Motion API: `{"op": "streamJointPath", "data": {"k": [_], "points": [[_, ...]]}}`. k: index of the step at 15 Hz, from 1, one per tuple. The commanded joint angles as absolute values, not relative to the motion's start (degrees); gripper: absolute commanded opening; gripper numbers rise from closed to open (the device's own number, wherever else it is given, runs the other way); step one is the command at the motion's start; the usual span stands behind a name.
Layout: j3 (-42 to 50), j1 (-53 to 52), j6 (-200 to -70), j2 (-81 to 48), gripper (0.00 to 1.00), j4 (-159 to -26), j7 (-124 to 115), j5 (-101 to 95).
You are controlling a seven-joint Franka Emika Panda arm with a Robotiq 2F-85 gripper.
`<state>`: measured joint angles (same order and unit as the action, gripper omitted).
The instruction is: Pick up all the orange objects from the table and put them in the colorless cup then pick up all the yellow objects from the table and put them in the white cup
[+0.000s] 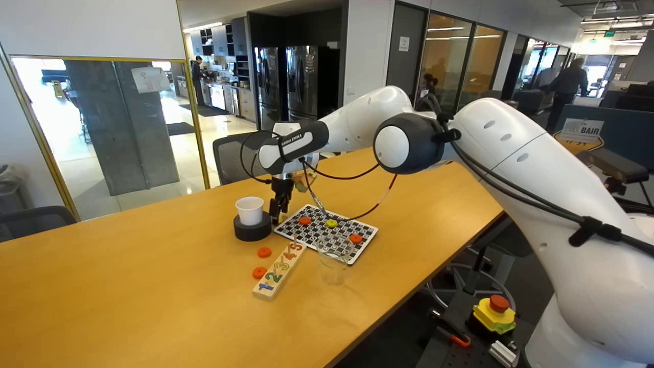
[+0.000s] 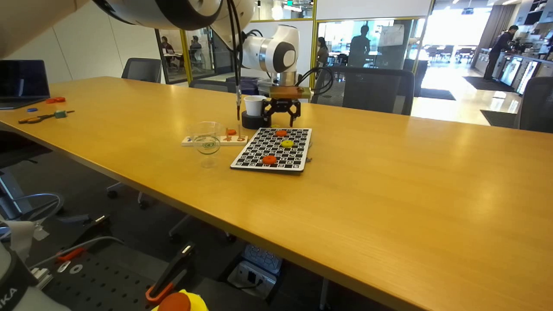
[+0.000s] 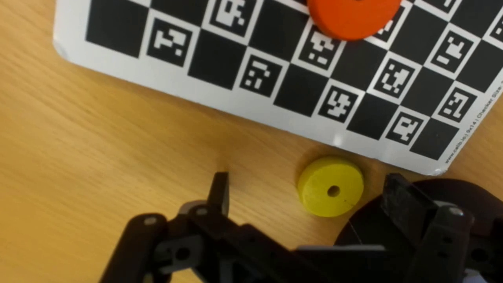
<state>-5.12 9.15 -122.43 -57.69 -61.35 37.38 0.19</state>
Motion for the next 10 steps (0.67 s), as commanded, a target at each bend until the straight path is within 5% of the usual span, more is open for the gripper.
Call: {"op": "streamJointPath", "data": {"k": [1,10], "points": [[-5.83,9.36,-119.80,-60.37,1.00,-55.79,36.98,1.06],[-4.76,8.36,-116.14,-62.37,1.00,-52.27,36.73,-0.31]]}}
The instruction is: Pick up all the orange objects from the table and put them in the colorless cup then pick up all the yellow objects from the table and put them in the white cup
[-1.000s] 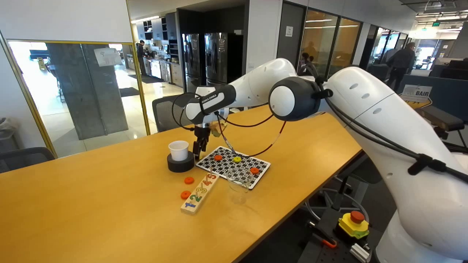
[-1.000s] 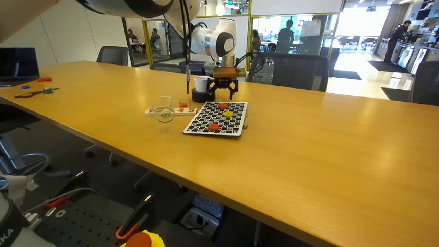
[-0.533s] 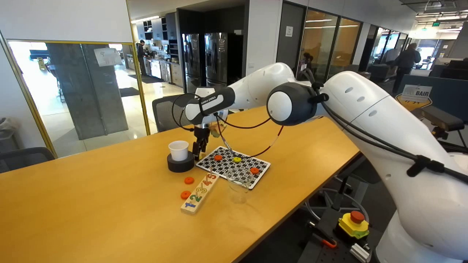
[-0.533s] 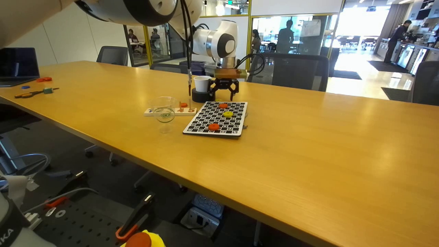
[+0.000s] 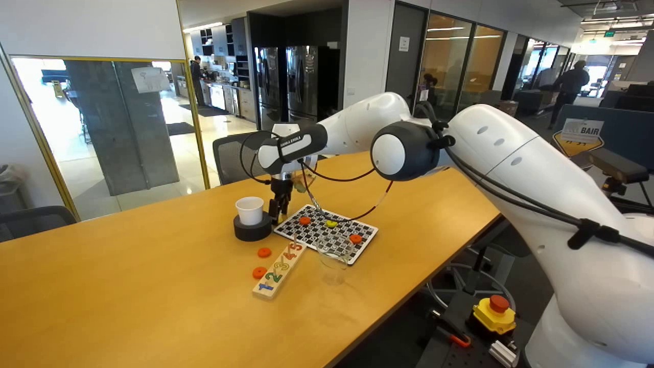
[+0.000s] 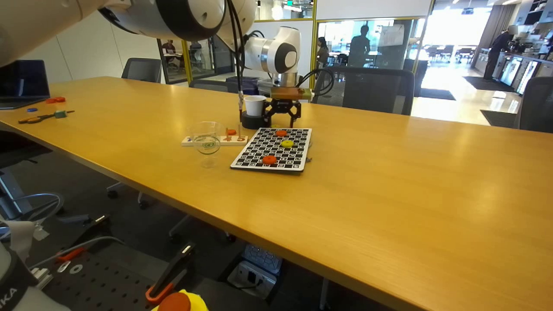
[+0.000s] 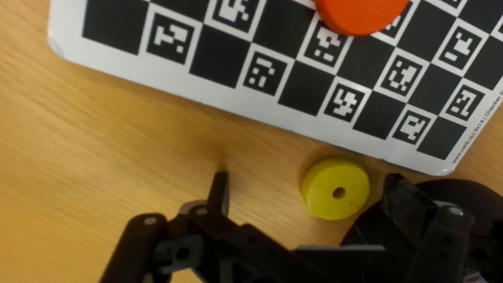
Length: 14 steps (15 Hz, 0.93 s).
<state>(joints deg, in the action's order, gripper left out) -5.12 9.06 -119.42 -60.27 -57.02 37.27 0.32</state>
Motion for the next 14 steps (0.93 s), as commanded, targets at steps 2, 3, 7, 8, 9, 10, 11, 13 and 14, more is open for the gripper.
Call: {"op": "streamJointPath", "data": {"k": [2,3,7,8,9,10,11,13,14], "points": [[-4.70,8.24,-115.62,-62.58,0.75,-51.81,36.46,-0.28],[-4.69,8.21,-115.48,-62.63,0.74,-51.54,36.31,-0.23],[-4.04,7.73,-115.18,-61.80,0.42,-51.39,35.29,-0.71],[-3.76,7.48,-115.08,-61.47,0.35,-51.56,34.77,-0.98],[-3.56,7.27,-114.93,-61.39,0.27,-51.49,34.38,-1.23],[-3.13,6.86,-114.77,-61.19,0.20,-51.62,33.51,-1.70],[-2.92,6.65,-114.48,-61.16,0.17,-51.48,32.96,-2.06],[-1.82,5.72,-113.98,-60.81,0.17,-51.32,29.73,-3.23],[-1.17,5.27,-114.02,-60.19,0.17,-51.53,27.51,-3.83]]}}
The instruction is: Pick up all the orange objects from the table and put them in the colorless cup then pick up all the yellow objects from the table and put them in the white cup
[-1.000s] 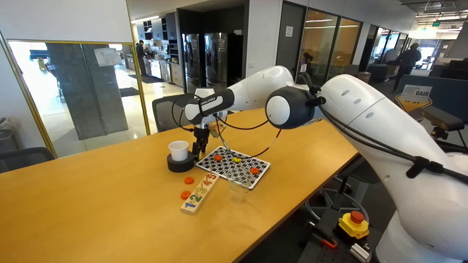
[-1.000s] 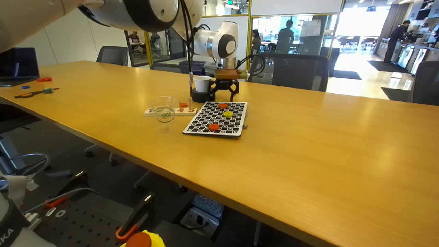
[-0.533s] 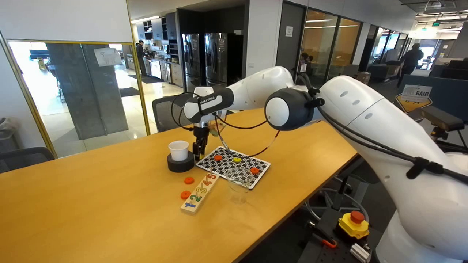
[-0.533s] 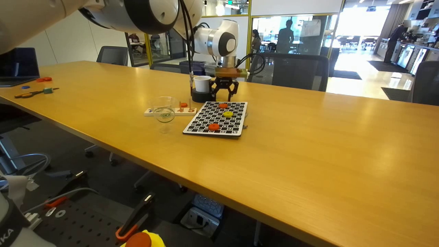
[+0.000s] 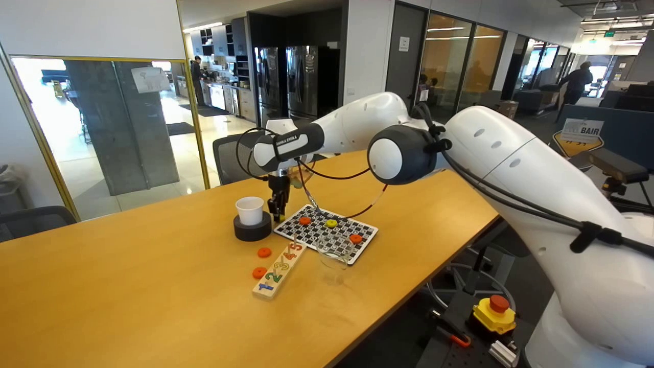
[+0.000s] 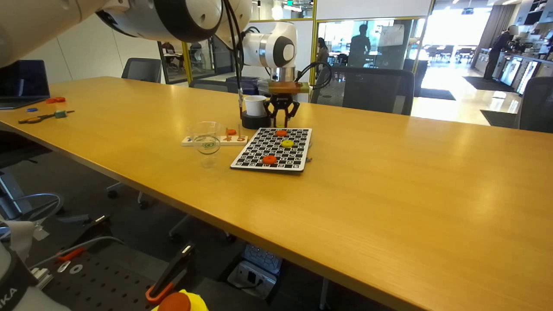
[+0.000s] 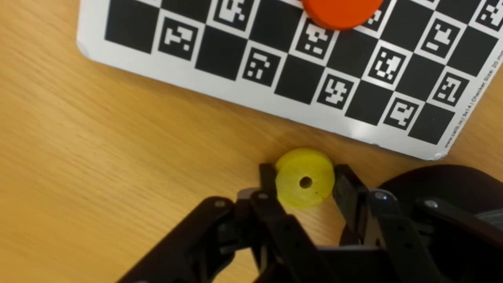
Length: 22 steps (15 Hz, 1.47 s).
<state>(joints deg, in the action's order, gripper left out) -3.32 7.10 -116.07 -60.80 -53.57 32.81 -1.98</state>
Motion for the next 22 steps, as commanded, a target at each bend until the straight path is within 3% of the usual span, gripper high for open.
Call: {"op": "streamJointPath", "data": {"k": [1,11,22], "points": [[-0.70,4.91,-114.32,-59.49,0.17,-51.89,25.56,-4.25],[-0.01,2.56,-117.19,-44.94,0.17,-58.26,12.50,-4.00],[-6.08,2.33,-110.77,-46.59,0.17,-59.24,16.57,2.01]]}}
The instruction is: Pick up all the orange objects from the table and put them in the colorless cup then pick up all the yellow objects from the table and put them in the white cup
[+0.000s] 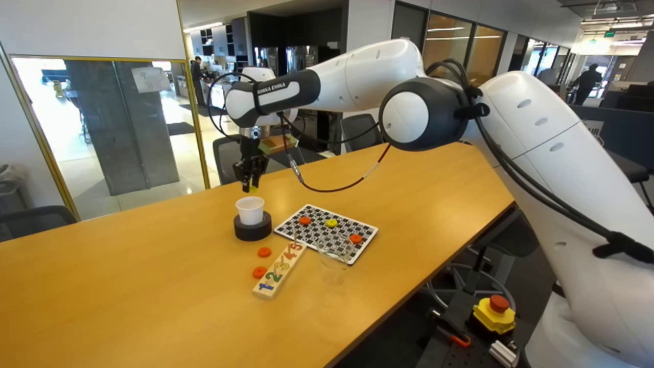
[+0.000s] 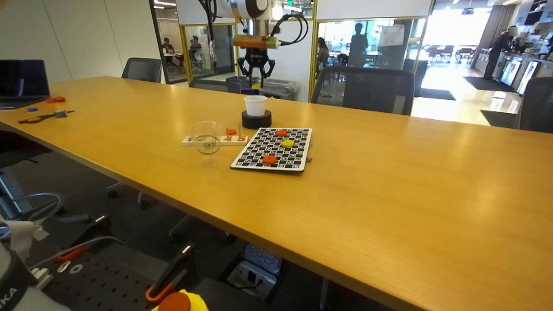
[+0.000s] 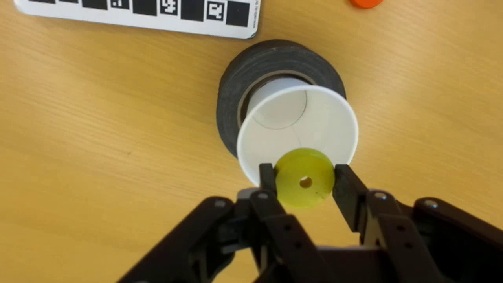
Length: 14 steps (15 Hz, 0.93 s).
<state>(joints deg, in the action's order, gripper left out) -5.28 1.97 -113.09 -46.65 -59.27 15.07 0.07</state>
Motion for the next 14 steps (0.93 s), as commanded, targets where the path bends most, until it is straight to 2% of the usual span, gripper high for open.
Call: {"op": "streamJointPath", "data": {"k": [1,14], "points": [[-6.11,2.32,-110.10,-46.81,0.17,-59.12,16.61,2.32],[-5.73,2.20,-106.11,-51.63,0.17,-52.97,15.62,2.97]]}}
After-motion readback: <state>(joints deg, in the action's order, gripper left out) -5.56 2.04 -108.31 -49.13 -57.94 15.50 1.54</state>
